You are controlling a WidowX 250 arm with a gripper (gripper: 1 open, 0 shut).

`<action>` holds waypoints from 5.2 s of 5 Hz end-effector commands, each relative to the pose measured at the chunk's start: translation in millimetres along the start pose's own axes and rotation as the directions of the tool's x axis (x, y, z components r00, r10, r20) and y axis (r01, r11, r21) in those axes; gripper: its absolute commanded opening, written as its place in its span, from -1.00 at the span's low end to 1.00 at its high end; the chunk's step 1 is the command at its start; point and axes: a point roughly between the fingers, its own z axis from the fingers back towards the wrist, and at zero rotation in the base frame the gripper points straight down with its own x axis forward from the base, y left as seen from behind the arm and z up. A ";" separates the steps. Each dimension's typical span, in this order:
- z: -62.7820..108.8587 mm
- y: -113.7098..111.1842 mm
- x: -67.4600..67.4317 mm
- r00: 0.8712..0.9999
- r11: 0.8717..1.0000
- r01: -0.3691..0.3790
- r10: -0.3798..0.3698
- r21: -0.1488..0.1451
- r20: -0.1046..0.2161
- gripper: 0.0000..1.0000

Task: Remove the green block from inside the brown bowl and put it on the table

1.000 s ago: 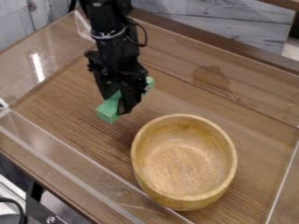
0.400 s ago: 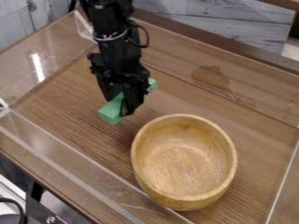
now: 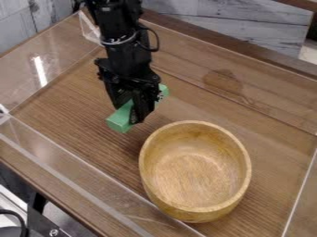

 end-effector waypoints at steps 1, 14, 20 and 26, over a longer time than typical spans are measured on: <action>13.4 5.2 12.0 0.998 1.000 -0.004 0.004 0.013 0.059 -1.00; -0.6 10.0 31.7 0.999 0.998 -0.037 0.037 -0.048 0.000 -1.00; -2.5 8.5 32.9 0.998 0.996 -0.041 0.037 -0.078 -0.047 -1.00; -1.7 7.8 37.4 0.997 0.993 -0.040 0.032 -0.111 -0.073 -1.00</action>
